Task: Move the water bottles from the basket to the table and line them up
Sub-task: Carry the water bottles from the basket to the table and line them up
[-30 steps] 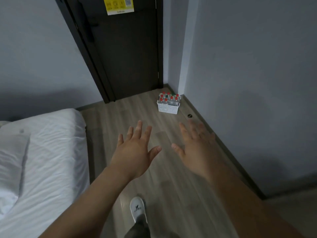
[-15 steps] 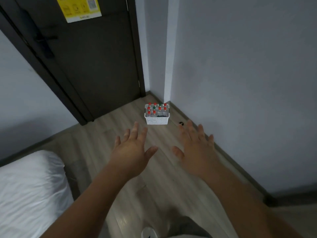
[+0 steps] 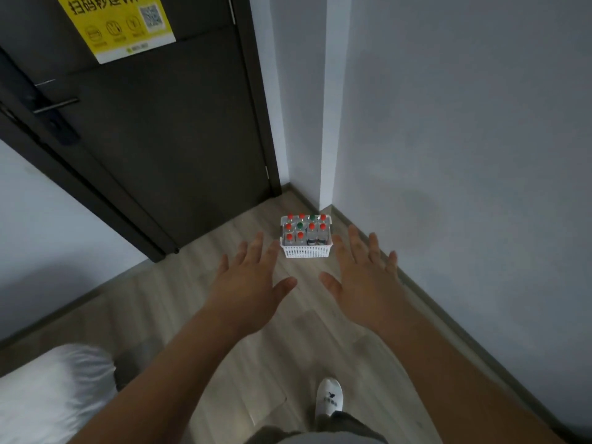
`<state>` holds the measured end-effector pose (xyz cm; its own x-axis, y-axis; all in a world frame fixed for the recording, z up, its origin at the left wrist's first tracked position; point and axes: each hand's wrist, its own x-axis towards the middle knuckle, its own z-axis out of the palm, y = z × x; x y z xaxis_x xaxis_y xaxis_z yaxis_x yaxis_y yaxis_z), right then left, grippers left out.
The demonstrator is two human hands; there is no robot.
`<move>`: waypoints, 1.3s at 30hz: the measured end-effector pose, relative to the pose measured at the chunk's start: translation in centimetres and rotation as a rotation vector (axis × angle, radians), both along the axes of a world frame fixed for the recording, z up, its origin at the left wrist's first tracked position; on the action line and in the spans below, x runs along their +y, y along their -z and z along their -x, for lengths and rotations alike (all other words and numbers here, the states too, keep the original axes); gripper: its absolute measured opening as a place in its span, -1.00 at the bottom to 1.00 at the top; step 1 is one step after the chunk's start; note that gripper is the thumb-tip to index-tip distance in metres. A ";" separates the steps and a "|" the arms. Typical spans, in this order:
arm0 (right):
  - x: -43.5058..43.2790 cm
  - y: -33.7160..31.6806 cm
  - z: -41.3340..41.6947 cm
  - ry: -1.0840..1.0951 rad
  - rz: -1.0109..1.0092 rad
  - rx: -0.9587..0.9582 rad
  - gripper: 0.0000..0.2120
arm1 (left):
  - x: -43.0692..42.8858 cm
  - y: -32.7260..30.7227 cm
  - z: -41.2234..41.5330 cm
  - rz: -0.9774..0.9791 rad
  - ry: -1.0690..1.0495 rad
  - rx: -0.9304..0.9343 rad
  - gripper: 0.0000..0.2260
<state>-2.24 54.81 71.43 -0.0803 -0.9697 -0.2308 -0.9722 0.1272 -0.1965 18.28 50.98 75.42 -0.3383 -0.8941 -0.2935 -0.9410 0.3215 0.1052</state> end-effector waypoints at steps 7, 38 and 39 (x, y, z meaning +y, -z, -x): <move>-10.7 0.3 0.8 -0.011 0.010 0.014 -0.23 | -9.7 0.8 0.3 -0.043 -0.011 0.014 -0.28; -43.3 28.1 -2.7 0.090 -0.353 -0.029 -0.22 | -46.2 31.1 0.7 -0.292 0.072 0.030 -0.28; -43.6 29.6 -2.6 0.086 -0.361 -0.035 -0.22 | -46.4 32.7 0.9 -0.297 0.070 0.022 -0.28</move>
<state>0.35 11.24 41.83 -0.1444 -0.8155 -0.5605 -0.9484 0.2757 -0.1569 17.37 4.61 42.76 -0.4051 -0.7445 -0.5307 -0.9142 0.3374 0.2246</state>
